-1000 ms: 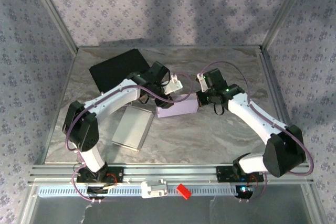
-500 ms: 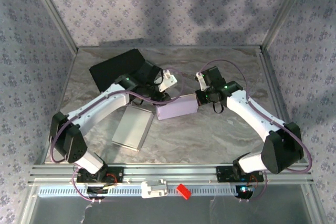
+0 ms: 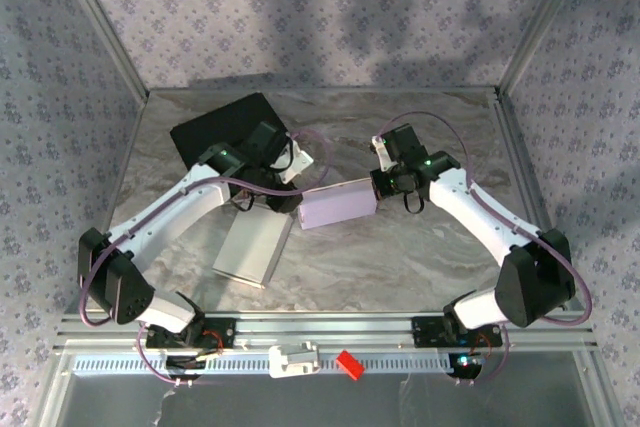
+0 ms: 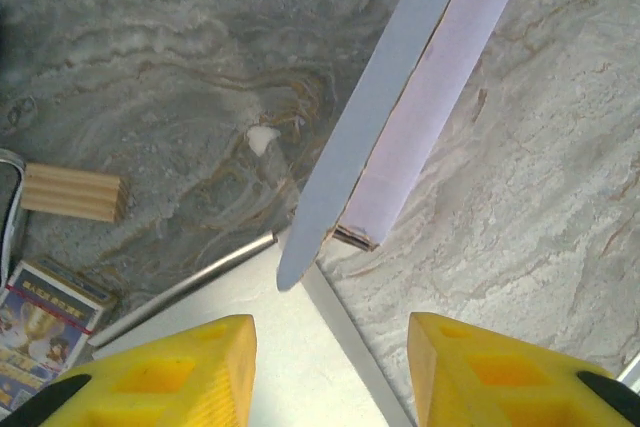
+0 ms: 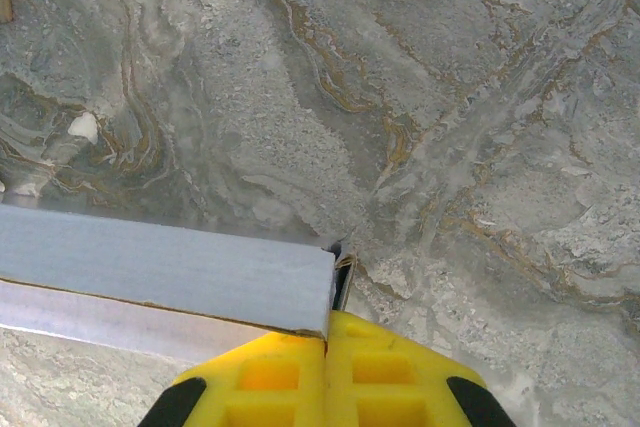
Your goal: Fold the paper box
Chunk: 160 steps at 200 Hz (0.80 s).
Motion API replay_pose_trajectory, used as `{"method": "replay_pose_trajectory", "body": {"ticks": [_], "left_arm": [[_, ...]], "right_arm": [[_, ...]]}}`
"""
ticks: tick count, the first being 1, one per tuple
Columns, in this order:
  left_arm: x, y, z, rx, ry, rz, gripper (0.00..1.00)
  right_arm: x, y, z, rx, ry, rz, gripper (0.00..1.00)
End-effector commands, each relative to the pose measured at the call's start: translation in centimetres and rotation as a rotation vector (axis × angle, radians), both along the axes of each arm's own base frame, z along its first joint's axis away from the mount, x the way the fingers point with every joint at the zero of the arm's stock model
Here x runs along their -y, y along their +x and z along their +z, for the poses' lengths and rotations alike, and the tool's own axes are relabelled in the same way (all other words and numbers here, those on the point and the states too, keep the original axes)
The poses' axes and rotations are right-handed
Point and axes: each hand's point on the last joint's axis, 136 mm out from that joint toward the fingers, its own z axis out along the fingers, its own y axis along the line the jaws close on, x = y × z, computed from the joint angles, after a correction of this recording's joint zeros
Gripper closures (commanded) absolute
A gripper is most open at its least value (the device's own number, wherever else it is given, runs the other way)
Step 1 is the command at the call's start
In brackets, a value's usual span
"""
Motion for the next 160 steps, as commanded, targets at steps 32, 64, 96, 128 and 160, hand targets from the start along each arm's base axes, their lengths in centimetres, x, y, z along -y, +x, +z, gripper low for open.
{"method": "replay_pose_trajectory", "body": {"ticks": [32,64,96,128,160], "left_arm": [[-0.1,0.5,-0.6,-0.072,0.009,0.011,0.54],[0.7,0.8,-0.9,-0.086,-0.007,-0.010,0.54],[0.8,1.3,-1.3,-0.103,0.008,-0.011,0.56],[1.0,1.4,-1.4,-0.111,0.003,-0.022,0.63],[0.9,1.1,-1.8,-0.133,0.019,-0.029,0.66]], "right_arm": [[0.2,-0.6,-0.3,-0.045,-0.021,-0.003,1.00],[0.1,-0.6,-0.3,-0.046,-0.017,-0.002,1.00],[0.0,-0.6,-0.5,-0.054,-0.015,0.001,1.00],[0.1,-0.6,-0.5,-0.054,-0.017,0.001,1.00],[0.2,-0.5,-0.4,-0.054,-0.013,-0.006,1.00]]}}
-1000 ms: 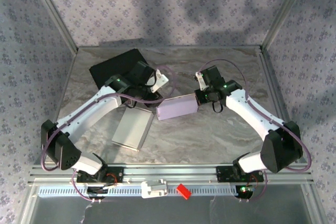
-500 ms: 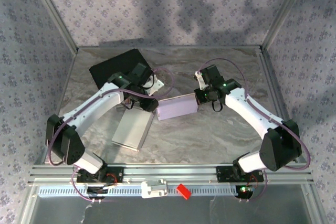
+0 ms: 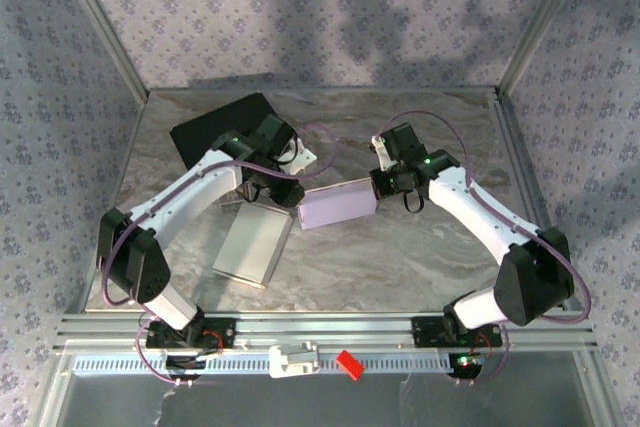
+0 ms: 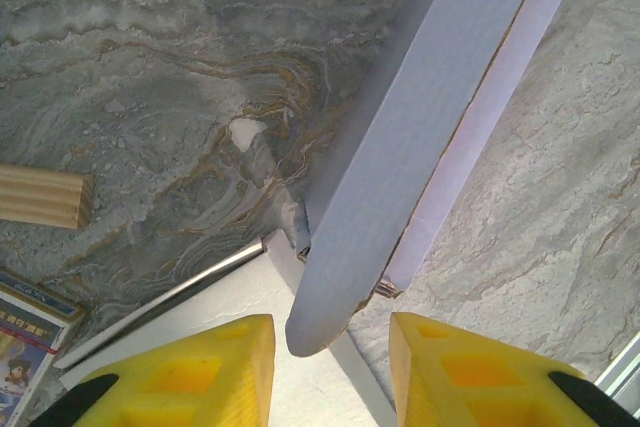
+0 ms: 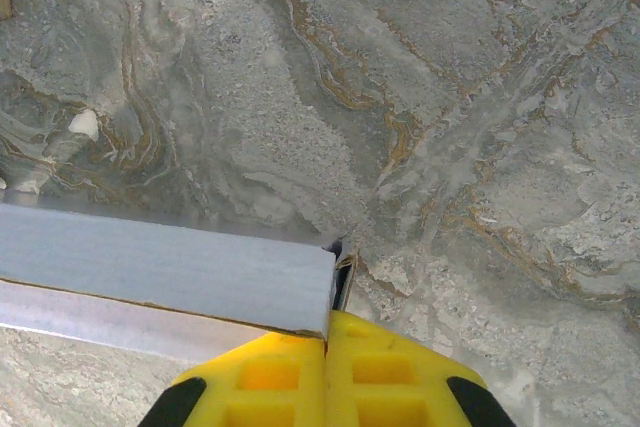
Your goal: Fold the paper box
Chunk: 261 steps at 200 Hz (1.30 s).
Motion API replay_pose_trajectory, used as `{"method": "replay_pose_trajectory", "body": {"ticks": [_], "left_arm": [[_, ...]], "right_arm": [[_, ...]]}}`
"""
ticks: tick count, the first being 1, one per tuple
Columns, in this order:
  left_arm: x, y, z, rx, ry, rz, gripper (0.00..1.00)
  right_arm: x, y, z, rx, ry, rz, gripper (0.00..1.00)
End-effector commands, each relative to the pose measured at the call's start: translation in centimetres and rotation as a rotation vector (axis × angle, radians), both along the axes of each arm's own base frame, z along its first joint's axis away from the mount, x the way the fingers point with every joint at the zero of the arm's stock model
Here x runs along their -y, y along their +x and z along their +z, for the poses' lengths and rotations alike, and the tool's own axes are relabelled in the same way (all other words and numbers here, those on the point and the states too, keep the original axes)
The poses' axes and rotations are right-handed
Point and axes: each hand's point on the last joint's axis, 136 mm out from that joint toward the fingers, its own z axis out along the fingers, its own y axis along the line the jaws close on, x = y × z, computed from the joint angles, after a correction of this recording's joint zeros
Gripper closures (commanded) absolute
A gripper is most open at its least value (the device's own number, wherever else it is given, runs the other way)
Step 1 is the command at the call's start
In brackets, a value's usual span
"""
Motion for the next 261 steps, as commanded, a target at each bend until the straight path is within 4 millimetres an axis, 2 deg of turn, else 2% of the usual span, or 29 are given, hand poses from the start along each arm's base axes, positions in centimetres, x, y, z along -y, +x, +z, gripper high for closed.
{"method": "replay_pose_trajectory", "body": {"ticks": [1,54,69,112,128,210,261], "left_arm": [[0.00,-0.35,0.22,-0.027,0.001,-0.021,0.67],[-0.24,-0.38,-0.14,-0.033,0.018,-0.022,0.73],[-0.05,-0.36,-0.08,-0.036,0.011,-0.020,0.77],[0.33,-0.08,0.17,-0.042,-0.004,-0.001,0.78],[0.46,-0.05,0.16,-0.053,-0.010,0.010,0.82],[0.33,-0.20,0.20,-0.084,-0.018,0.082,0.78],[-0.08,-0.49,0.29,-0.072,-0.006,0.066,0.81]], "right_arm": [[0.21,-0.40,-0.38,-0.043,-0.011,-0.008,1.00],[0.16,-0.29,-0.35,-0.039,-0.008,-0.011,1.00],[0.15,-0.35,-0.37,-0.041,-0.009,-0.011,1.00],[0.09,-0.40,-0.35,-0.042,-0.009,-0.009,1.00],[0.01,-0.38,-0.45,-0.044,-0.011,-0.008,1.00],[-0.01,-0.19,-0.45,-0.042,-0.015,-0.010,1.00],[0.01,-0.23,-0.69,-0.050,-0.016,-0.011,1.00]]}}
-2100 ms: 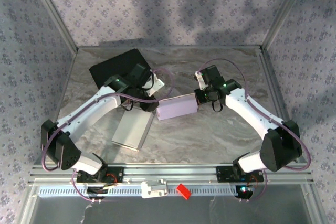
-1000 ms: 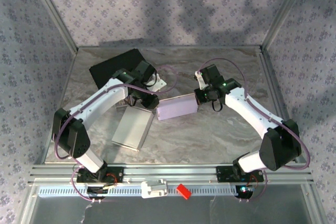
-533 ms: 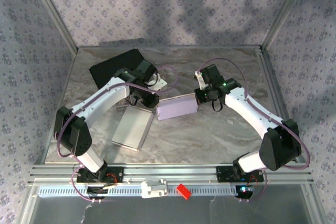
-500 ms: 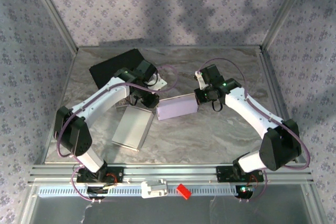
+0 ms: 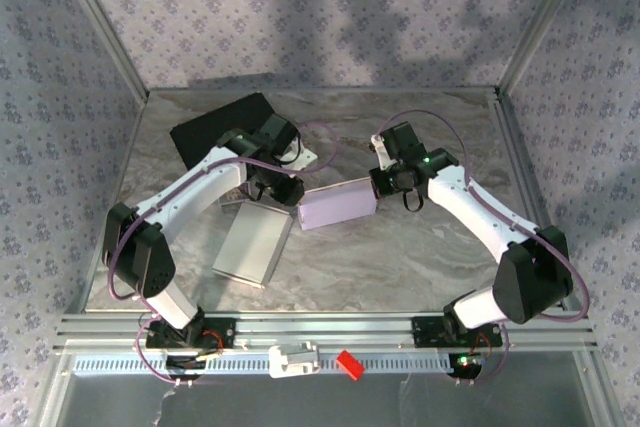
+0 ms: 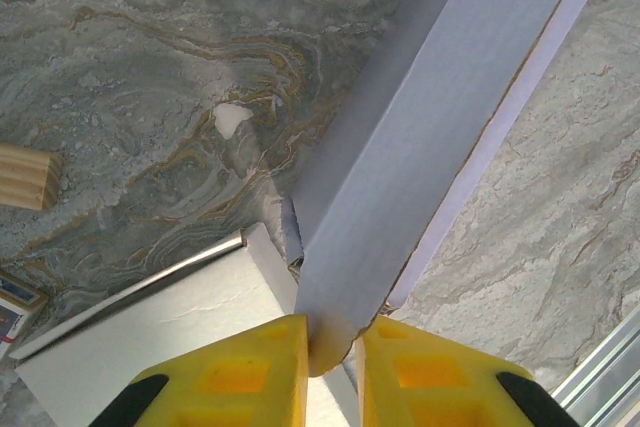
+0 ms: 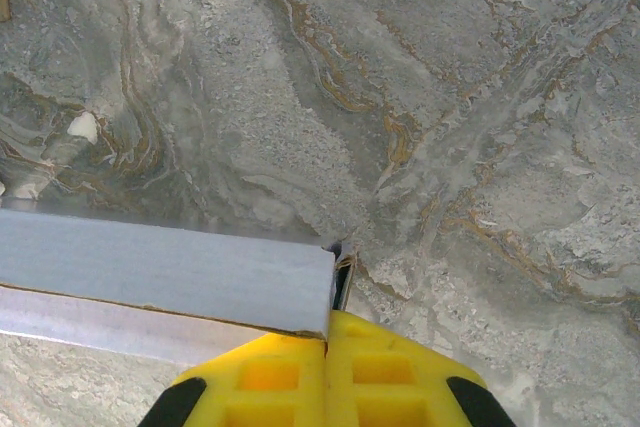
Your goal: Fold the paper box
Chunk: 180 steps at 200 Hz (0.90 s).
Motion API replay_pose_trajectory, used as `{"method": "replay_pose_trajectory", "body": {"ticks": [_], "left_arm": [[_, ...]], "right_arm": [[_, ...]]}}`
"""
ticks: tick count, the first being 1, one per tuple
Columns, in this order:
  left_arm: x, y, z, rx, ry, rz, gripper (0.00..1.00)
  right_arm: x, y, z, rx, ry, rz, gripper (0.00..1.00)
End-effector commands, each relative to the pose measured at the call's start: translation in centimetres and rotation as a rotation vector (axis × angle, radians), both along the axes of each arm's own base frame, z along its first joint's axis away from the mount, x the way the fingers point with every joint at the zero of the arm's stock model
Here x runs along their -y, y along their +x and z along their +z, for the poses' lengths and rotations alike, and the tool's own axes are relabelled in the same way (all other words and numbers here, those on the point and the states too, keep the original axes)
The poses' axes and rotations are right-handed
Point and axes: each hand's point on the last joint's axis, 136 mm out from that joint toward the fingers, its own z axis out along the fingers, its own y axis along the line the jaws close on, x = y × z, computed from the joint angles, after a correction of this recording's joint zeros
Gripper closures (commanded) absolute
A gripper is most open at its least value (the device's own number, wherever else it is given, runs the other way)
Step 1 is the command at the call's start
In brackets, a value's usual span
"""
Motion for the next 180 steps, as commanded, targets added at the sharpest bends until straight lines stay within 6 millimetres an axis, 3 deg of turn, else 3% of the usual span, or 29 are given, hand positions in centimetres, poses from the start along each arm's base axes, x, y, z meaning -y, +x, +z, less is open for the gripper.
{"method": "replay_pose_trajectory", "body": {"ticks": [1,79,180], "left_arm": [[-0.4,-0.3,0.9,-0.005,-0.002,0.003,0.81],[-0.5,-0.1,0.8,-0.003,0.010,0.009,0.91],[1.5,0.7,1.2,-0.133,-0.115,0.299,0.96]], "right_arm": [[0.1,-0.4,-0.6,-0.046,-0.014,-0.010,1.00],[0.1,-0.3,-0.6,-0.045,-0.014,-0.015,1.00],[-0.8,-0.2,-0.5,-0.045,0.023,-0.058,1.00]]}}
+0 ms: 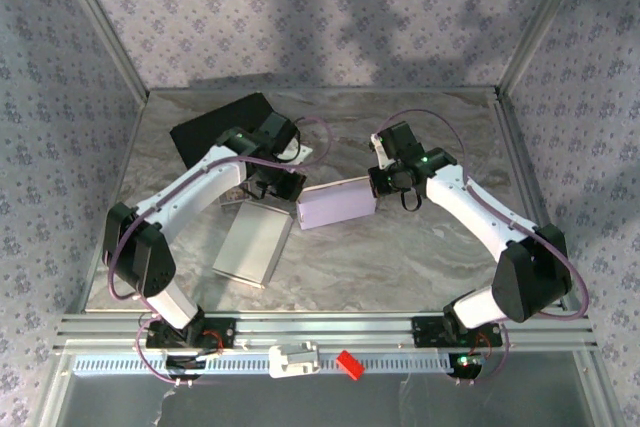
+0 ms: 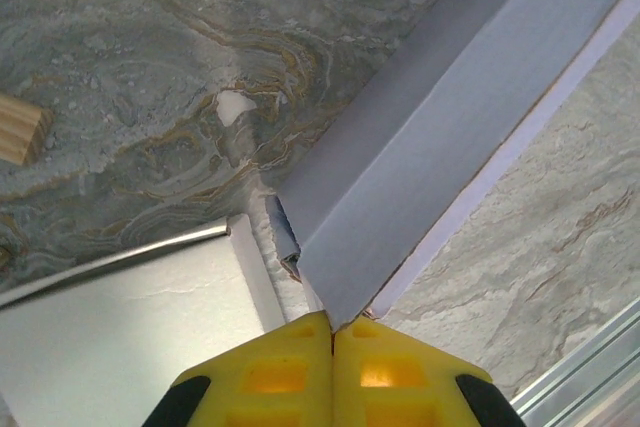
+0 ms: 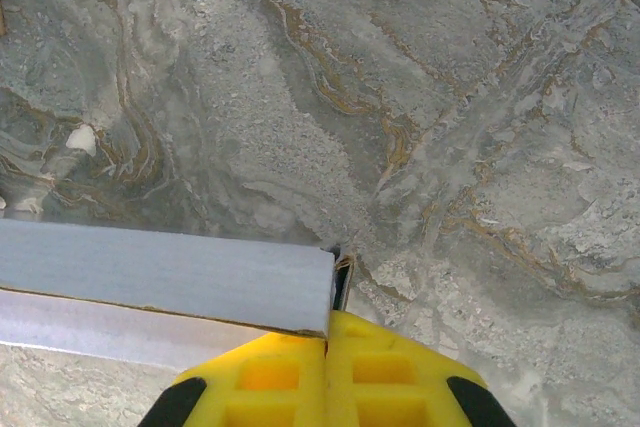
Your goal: Fold the paper box
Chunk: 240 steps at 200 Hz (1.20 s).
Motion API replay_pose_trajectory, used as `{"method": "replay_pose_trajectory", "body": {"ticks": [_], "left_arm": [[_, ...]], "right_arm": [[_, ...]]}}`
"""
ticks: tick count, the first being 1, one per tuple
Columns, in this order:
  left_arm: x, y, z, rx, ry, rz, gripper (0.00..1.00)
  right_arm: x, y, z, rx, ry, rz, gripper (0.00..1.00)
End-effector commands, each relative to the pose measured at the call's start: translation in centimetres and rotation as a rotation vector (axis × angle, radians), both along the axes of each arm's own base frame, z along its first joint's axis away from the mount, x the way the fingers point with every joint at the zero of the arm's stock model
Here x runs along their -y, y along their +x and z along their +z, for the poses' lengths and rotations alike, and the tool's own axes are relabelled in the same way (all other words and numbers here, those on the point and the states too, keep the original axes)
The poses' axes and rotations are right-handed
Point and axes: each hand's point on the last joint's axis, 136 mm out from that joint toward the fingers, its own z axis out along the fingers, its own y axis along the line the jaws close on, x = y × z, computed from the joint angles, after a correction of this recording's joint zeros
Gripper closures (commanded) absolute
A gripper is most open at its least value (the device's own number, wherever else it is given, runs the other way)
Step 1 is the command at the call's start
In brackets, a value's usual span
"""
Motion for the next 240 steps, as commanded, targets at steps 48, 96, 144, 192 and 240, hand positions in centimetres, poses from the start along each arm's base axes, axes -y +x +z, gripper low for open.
{"method": "replay_pose_trajectory", "body": {"ticks": [48,96,144,192,240], "left_arm": [[1.6,1.1,0.5,-0.097,-0.113,0.253,0.96],[2.1,1.8,0.2,-0.098,-0.149,0.318,0.96],[2.5,2.2,0.2,-0.090,-0.184,0.351,0.96],[2.8,2.3,0.2,-0.113,-0.203,0.376,0.97],[2.9,2.2,0.3,-0.126,-0.214,0.389,0.98]], "right_arm": [[-0.8,0.0,0.0,-0.047,0.024,-0.036,1.00],[-1.0,0.0,0.1,-0.054,0.040,-0.043,1.00],[-1.1,-0.2,0.0,-0.056,0.043,-0.048,1.00],[-1.3,-0.2,-0.1,-0.055,0.045,-0.048,1.00],[-1.3,-0.3,0.0,-0.055,0.049,-0.045,1.00]]}}
